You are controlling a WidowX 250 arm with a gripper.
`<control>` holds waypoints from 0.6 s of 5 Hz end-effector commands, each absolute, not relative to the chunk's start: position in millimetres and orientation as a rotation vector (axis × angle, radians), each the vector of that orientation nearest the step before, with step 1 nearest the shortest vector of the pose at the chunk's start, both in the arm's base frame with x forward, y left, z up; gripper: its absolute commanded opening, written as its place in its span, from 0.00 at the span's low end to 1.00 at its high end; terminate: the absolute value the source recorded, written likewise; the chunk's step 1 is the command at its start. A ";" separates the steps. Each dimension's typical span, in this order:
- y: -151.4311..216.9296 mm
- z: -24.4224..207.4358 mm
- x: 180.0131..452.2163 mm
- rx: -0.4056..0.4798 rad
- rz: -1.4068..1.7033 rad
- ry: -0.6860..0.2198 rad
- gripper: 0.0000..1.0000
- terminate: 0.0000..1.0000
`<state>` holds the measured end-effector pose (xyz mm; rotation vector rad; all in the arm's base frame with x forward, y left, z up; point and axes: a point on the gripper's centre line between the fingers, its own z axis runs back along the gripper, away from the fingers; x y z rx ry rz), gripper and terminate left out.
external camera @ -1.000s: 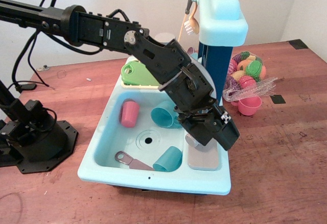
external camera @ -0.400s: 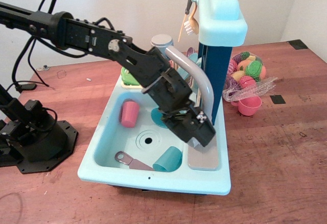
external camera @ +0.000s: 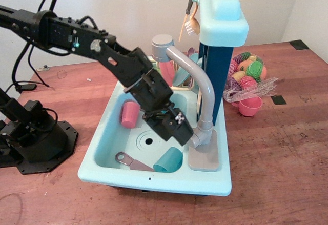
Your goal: Turn lever vertical to front
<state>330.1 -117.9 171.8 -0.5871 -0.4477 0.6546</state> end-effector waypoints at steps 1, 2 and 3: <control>-117.5 170.5 328.7 -0.623 0.656 -0.481 1.00 0.00; -115.2 165.6 327.8 -0.621 0.680 -0.499 1.00 0.00; -113.2 160.8 329.5 -0.646 0.719 -0.582 1.00 0.00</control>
